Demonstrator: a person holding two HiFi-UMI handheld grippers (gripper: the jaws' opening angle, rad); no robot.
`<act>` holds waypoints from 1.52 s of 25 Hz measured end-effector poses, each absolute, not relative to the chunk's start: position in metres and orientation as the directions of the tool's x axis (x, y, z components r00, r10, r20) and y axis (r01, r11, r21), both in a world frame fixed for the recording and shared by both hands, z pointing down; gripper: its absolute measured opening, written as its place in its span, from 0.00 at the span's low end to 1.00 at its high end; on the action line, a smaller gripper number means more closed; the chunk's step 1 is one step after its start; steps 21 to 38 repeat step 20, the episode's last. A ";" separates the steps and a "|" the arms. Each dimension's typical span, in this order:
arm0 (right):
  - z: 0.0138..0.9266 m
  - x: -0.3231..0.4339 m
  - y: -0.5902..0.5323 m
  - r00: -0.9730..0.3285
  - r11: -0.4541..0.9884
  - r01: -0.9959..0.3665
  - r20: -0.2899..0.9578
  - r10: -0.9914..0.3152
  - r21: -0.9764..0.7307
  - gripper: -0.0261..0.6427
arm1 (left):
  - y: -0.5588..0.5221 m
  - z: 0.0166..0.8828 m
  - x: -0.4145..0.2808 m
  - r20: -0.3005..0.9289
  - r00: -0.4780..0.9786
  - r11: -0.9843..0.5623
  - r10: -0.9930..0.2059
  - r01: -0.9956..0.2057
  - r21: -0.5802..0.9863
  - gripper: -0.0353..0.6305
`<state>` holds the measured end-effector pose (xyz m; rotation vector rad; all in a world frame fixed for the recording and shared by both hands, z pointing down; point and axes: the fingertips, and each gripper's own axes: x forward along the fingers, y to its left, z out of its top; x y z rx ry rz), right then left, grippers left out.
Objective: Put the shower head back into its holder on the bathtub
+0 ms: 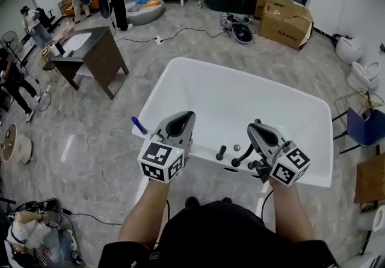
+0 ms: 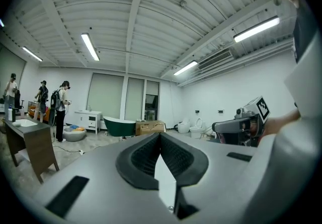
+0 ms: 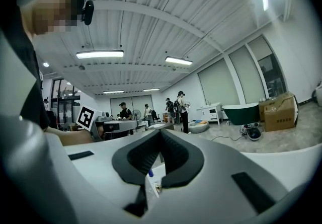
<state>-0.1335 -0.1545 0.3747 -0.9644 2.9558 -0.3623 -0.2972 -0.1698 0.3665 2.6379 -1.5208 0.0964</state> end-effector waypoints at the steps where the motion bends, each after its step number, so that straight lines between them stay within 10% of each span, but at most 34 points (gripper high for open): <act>1: 0.376 -0.129 -0.154 -0.809 0.782 -0.580 0.055 -0.585 -0.226 0.06 | -0.172 0.367 -0.292 0.102 0.500 -0.498 -0.860 -0.866 0.051 0.08; 38: 0.376 -0.093 -0.152 -0.824 0.793 -0.551 0.019 -0.566 -0.260 0.06 | -0.177 0.381 -0.253 0.140 0.488 -0.483 -0.862 -0.873 0.071 0.08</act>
